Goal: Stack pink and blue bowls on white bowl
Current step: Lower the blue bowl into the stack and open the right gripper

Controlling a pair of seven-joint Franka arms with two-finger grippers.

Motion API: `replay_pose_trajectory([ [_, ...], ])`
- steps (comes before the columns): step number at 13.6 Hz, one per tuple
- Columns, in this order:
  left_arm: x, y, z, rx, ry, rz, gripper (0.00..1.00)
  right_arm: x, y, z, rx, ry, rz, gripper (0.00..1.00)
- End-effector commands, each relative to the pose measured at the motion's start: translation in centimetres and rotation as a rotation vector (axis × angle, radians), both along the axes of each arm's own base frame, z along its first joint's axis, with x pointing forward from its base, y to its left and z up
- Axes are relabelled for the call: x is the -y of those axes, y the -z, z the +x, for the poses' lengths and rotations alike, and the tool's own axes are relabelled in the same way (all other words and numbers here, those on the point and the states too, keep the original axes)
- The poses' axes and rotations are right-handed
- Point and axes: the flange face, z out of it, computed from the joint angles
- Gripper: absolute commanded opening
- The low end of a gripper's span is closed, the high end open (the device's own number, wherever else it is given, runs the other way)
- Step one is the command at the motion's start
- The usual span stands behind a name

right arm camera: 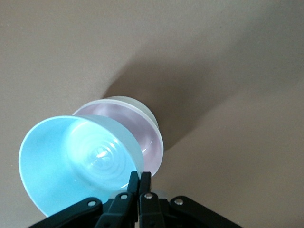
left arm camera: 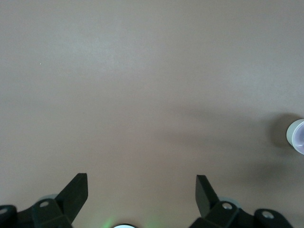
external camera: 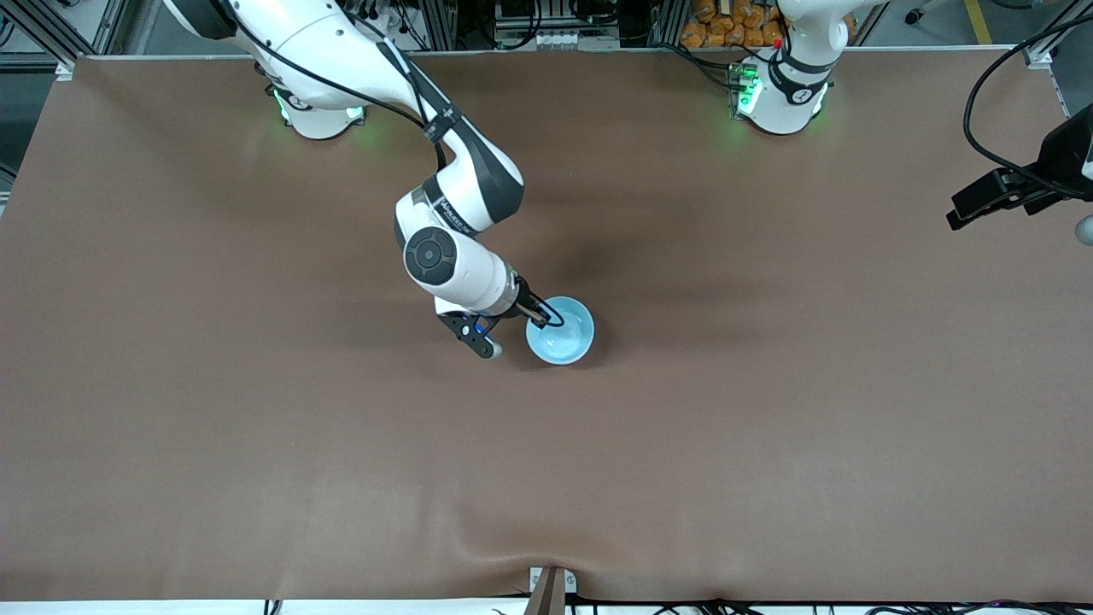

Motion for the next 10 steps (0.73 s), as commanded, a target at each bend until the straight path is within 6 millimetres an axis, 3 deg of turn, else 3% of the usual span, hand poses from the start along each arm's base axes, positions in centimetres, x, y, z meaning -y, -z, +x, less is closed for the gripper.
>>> replay_pose_trajectory([
  [1,0.0,-0.1,-0.4,0.008,0.015,0.004,1.00,-0.3,0.5,-0.2,0.008,0.018,0.008,0.00],
  [4,0.5,0.4,-0.8,-0.005,0.021,0.008,1.00,-0.4,1.9,-0.7,0.016,0.007,-0.003,0.00],
  [10,0.8,0.0,-1.8,0.001,0.023,0.019,1.00,-0.2,2.9,-1.1,0.026,0.003,-0.009,0.00],
])
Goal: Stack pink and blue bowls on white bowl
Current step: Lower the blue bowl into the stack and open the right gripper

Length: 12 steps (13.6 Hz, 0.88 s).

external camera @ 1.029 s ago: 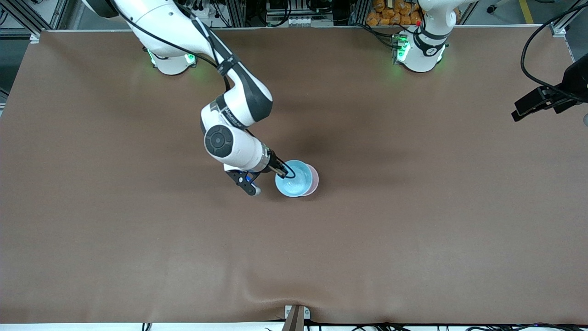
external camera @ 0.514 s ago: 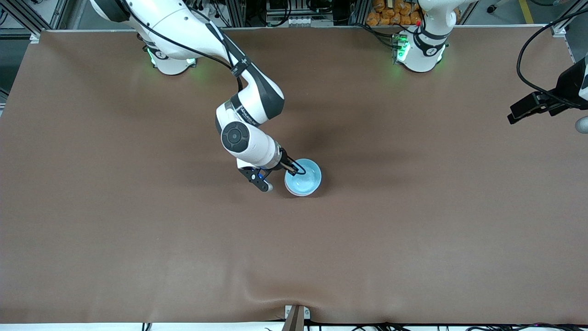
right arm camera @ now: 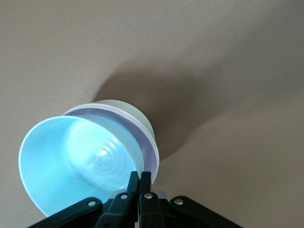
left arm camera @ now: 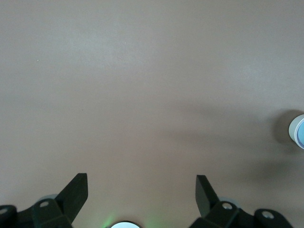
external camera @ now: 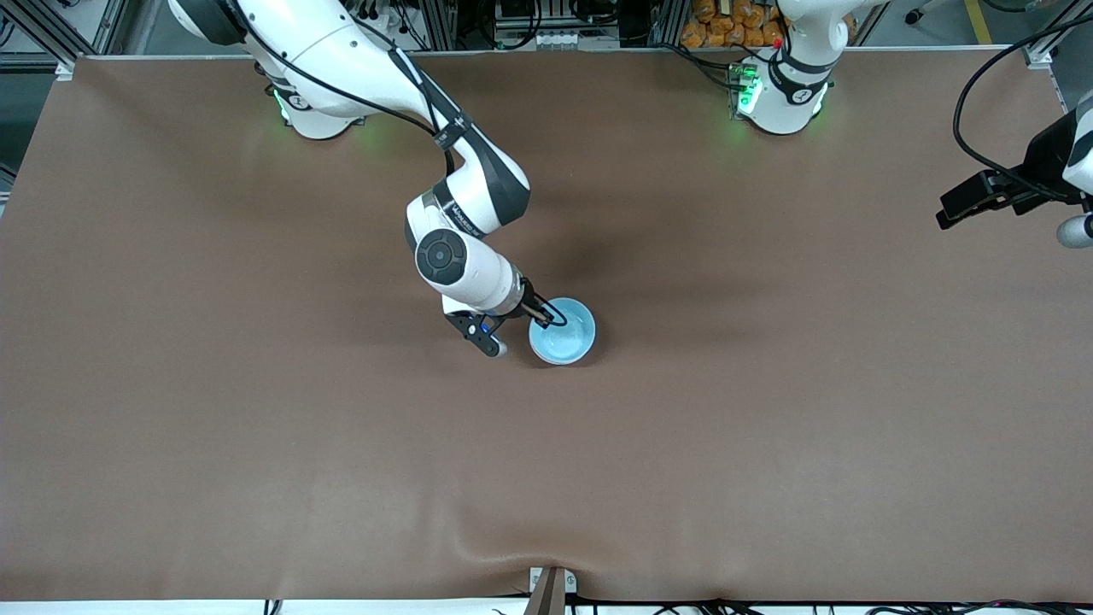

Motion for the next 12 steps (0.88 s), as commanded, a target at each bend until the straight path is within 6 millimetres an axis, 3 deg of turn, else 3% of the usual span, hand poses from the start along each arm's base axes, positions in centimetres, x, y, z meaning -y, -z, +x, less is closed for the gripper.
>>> replay_pose_trajectory([
  [1,0.2,-0.6,-1.5,0.015,0.012,0.015,1.00,0.0,0.4,-0.4,0.011,-0.006,-0.004,0.00],
  [4,0.5,-0.3,-1.5,0.013,0.019,0.016,1.00,0.2,0.6,-0.4,0.004,-0.008,-0.009,0.00],
  [5,0.6,-0.6,-1.6,0.027,0.020,0.018,1.00,0.4,0.6,-0.3,0.003,-0.004,-0.010,0.18],
  [6,0.6,-0.7,-1.6,0.034,0.020,0.018,1.00,0.7,0.6,0.0,-0.003,0.003,-0.011,0.69],
  [8,0.9,-0.7,-1.5,0.033,0.026,0.018,1.00,0.6,0.4,-0.1,-0.002,0.006,-0.009,1.00],
  [10,1.6,-0.5,-1.6,0.030,0.040,0.016,1.00,0.8,-0.3,0.3,0.000,0.004,-0.005,1.00],
  [12,1.6,-0.4,-1.5,0.025,0.040,0.016,1.00,1.3,-2.2,1.4,-0.023,-0.003,-0.006,1.00],
])
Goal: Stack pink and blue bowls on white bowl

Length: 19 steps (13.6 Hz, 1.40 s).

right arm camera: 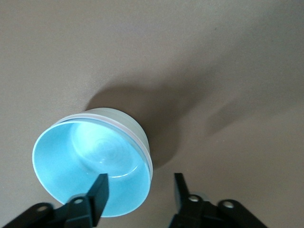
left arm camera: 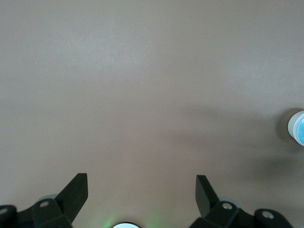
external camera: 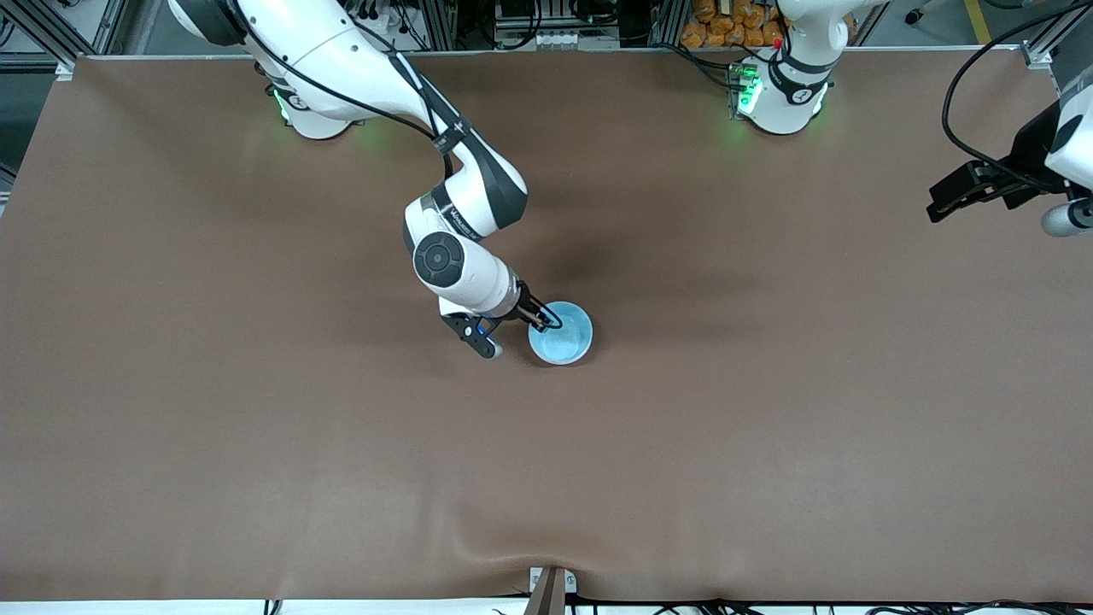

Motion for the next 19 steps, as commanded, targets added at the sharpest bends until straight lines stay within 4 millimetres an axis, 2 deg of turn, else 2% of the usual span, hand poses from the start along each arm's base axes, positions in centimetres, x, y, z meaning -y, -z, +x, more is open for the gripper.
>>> replay_pose_trajectory([
  [1,0.0,-0.1,-0.7,0.009,0.015,0.006,1.00,1.1,-4.2,1.8,-0.032,-0.012,0.008,1.00],
  [3,-0.1,-0.1,-0.6,0.011,0.014,0.005,1.00,4.0,-8.6,5.3,-0.031,-0.020,0.000,1.00],
  [5,-0.3,-0.5,-0.5,0.019,0.009,0.003,1.00,6.1,-12.1,7.4,-0.015,-0.074,-0.017,1.00],
  [7,-0.3,-0.7,-0.5,0.025,0.010,0.002,1.00,10.0,-14.9,10.2,0.019,-0.071,0.004,1.00],
  [10,-0.3,-0.6,-0.5,0.023,0.010,0.000,1.00,16.5,-19.4,12.5,0.015,-0.207,0.015,1.00],
  [13,-0.4,-0.6,-0.5,0.022,0.008,0.003,1.00,25.3,-24.5,13.0,0.043,-0.309,-0.049,1.00],
  [14,-0.8,-0.8,-0.4,0.026,0.001,-0.002,1.00,27.5,-26.7,12.3,0.053,-0.380,-0.090,1.00],
  [15,-0.7,-0.6,0.0,0.036,0.010,-0.003,1.00,29.0,-27.9,11.5,0.046,-0.460,-0.143,1.00],
  [17,0.2,0.0,0.6,0.041,0.030,-0.006,1.00,33.2,-32.1,10.1,0.072,-0.536,-0.189,1.00],
  [19,-0.9,0.0,0.7,0.043,0.015,-0.003,1.00,35.0,-35.9,8.2,0.091,-0.562,-0.194,1.00],
])
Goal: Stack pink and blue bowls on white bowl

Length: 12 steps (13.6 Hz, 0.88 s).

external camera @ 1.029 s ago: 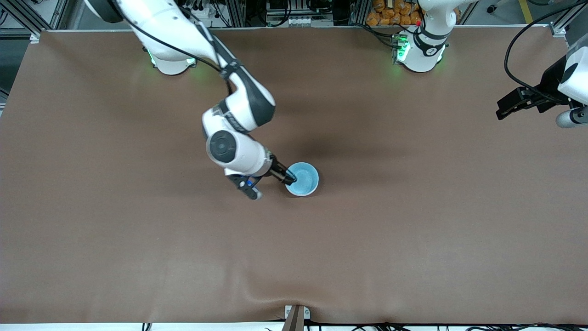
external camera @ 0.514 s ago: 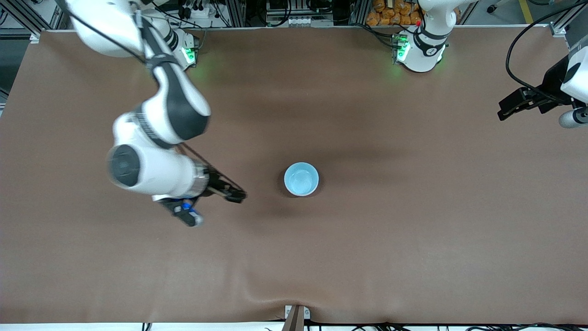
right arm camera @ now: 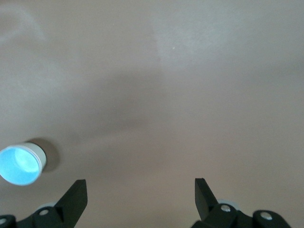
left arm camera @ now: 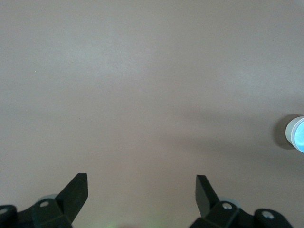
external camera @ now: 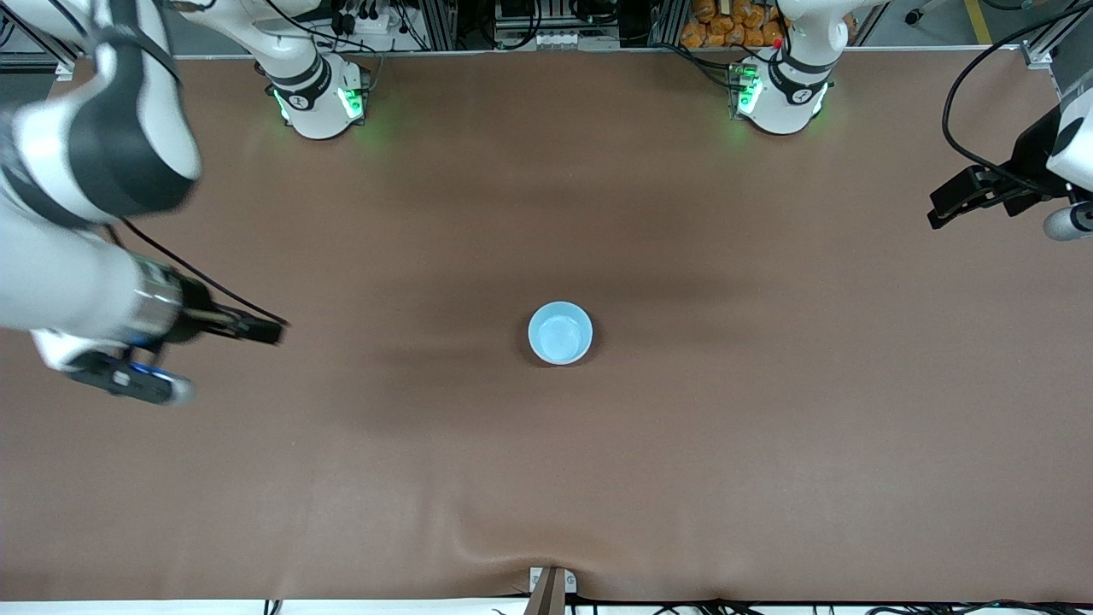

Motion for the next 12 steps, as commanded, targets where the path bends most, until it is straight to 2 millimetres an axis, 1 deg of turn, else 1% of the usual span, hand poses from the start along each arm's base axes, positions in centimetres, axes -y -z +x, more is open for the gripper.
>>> replay_pose_trajectory([
  [1,-0.6,-0.2,0.1,0.012,0.013,0.003,1.00,2.0,-5.7,-3.5,0.035,-0.070,-0.017,1.00],
  [2,-0.9,-0.2,0.1,0.014,0.007,0.001,1.00,2.7,-7.7,-4.7,0.058,-0.082,-0.015,1.00],
  [4,-1.1,-0.6,0.0,0.021,0.003,0.001,1.00,3.5,-9.2,-7.6,0.055,-0.078,-0.031,1.00],
  [5,-1.1,-0.4,0.3,0.023,0.005,-0.003,1.00,3.8,-9.5,-9.0,0.054,-0.075,-0.053,1.00],
  [7,-0.4,0.8,1.1,0.009,0.013,-0.014,1.00,4.3,-9.0,-11.3,0.076,-0.069,-0.062,1.00],
  [8,-0.2,1.1,1.3,0.005,0.019,-0.015,1.00,4.3,-8.3,-12.7,0.099,-0.068,-0.067,1.00],
  [9,-0.2,1.0,1.2,0.008,0.019,-0.015,1.00,4.5,-7.7,-14.2,0.123,-0.068,-0.071,1.00],
  [10,-0.2,1.0,1.2,0.008,0.020,-0.016,1.00,4.5,-7.4,-15.4,0.132,-0.069,-0.074,1.00],
  [12,0.2,0.5,0.7,0.006,0.072,-0.017,1.00,4.4,-7.1,-15.6,0.109,-0.073,-0.084,1.00],
])
